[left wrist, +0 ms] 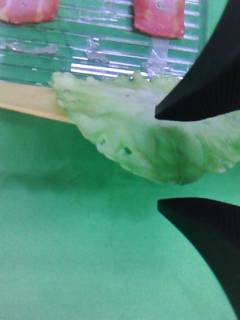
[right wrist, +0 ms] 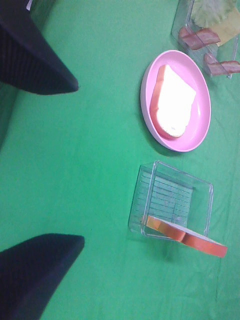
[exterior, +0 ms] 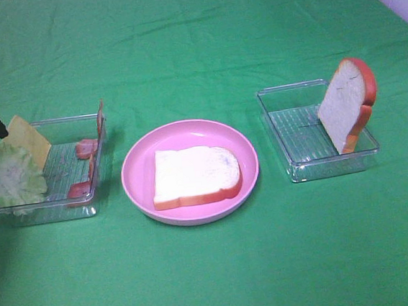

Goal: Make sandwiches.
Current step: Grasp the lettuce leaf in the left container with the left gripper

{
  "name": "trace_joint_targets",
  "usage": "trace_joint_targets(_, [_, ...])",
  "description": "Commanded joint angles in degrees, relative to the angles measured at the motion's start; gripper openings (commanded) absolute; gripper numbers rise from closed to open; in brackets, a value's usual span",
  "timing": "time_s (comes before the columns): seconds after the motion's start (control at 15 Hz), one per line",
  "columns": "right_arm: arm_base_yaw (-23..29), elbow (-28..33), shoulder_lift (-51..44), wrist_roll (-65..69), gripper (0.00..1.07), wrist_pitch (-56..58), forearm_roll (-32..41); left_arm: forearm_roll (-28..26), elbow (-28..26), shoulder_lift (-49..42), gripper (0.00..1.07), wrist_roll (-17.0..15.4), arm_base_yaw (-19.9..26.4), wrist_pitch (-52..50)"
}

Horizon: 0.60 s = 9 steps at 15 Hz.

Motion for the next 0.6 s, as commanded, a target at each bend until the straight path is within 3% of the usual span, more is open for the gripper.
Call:
trace_joint_targets(0.07, [0.3, 0.2, -1.1, -0.3, 0.71, -0.5, -0.2, -3.6, -0.1, 0.1, 0.39, 2.5, 0.1, -0.5])
trace_joint_targets(0.27, [0.3, 0.2, -1.1, -0.3, 0.71, -0.5, -0.2, -5.7, -0.1, 0.1, 0.22, 4.7, 0.1, -0.7])
trace_joint_targets(0.47, [0.3, 0.2, -1.1, -0.3, 0.71, -0.5, -0.2, -5.7, -0.1, 0.1, 0.01, 4.7, 0.1, -0.3])
trace_joint_targets(0.6, [0.3, 0.2, -1.1, -0.3, 0.71, -0.5, -0.2, -5.7, -0.1, 0.1, 0.0, 4.7, 0.1, -0.3])
